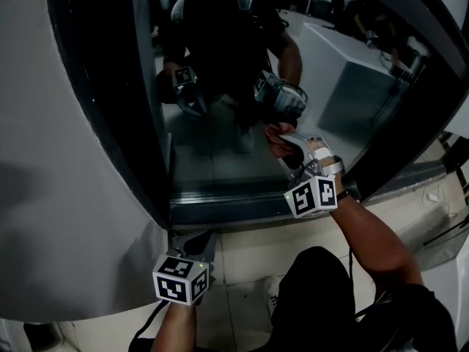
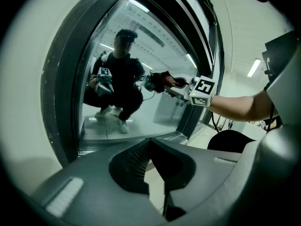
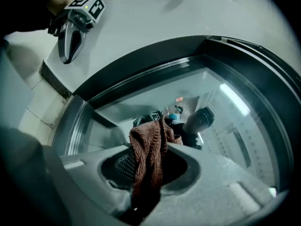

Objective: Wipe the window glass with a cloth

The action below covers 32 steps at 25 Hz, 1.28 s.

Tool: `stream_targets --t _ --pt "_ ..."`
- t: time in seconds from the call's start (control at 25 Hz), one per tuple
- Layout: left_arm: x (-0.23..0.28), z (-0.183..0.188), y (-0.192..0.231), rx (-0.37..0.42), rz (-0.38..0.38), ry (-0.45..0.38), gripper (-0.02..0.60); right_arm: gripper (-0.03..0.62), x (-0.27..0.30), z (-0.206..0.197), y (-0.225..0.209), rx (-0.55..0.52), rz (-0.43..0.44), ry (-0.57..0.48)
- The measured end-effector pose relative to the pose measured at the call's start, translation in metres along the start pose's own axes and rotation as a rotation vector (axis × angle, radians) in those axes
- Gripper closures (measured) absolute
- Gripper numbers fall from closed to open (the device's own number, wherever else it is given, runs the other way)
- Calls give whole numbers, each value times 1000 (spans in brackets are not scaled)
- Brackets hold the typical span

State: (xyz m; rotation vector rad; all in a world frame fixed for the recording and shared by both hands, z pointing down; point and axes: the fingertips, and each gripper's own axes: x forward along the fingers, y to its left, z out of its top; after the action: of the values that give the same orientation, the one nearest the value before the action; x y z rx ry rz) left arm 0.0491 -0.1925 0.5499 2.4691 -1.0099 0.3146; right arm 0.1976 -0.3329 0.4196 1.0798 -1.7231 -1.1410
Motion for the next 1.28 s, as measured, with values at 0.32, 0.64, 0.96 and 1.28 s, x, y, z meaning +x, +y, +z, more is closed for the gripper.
stream_targets --t 0.32,0.64,0.96,1.28 --pt "-27 25 -23 23 6 9 565 520 -1 -4 8 -13 106 66" --pt "-92 106 -72 18 27 40 565 520 -39 31 -29 101 345 125" --pt "-187 194 -153 -69 16 51 565 520 -146 105 -86 382 591 167" --pt "-295 267 -226 -171 34 84 565 520 -284 194 -185 771 699 201"
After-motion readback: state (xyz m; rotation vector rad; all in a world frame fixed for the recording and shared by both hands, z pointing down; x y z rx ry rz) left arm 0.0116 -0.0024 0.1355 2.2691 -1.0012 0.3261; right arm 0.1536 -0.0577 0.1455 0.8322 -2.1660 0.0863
